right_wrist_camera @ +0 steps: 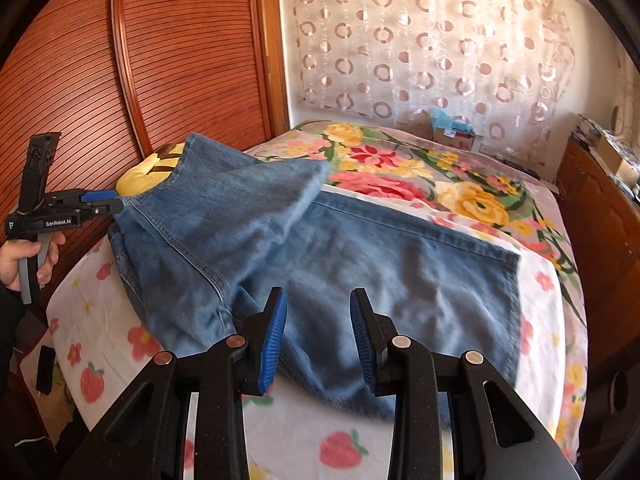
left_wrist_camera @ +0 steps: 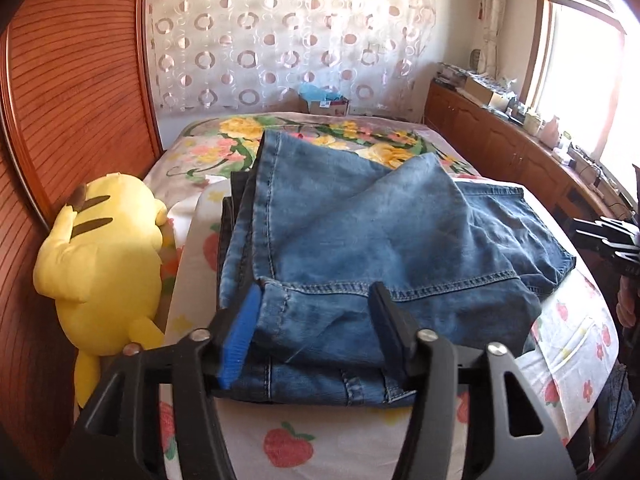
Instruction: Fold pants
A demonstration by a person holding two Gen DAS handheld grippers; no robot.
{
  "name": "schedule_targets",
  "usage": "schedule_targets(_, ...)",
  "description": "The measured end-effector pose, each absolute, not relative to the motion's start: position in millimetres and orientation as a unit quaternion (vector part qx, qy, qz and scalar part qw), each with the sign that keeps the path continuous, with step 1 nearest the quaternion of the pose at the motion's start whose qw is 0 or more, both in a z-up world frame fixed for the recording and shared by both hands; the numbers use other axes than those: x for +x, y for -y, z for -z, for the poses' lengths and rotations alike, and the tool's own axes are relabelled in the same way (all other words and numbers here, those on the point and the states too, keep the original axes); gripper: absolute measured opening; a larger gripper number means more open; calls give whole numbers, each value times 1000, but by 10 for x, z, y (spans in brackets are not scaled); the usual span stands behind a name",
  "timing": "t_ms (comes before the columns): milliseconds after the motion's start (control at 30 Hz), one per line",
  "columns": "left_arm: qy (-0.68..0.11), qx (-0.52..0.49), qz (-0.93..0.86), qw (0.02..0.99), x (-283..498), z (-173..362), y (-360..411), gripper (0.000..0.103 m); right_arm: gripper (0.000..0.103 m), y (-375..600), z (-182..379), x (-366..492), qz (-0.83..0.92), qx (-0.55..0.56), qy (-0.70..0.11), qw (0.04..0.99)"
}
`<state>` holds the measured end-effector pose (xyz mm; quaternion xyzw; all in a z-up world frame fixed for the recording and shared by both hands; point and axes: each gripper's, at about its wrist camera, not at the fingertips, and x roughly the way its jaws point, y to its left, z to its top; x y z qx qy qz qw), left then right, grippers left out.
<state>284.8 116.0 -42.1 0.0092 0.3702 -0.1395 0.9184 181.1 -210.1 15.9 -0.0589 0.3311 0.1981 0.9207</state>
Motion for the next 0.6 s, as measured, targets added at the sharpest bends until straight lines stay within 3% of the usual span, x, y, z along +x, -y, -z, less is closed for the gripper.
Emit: schedule_targets(600,-325,19,131,936,3137,36,-1142,63,34,2261,-15,1879,-167,-29,-341,925)
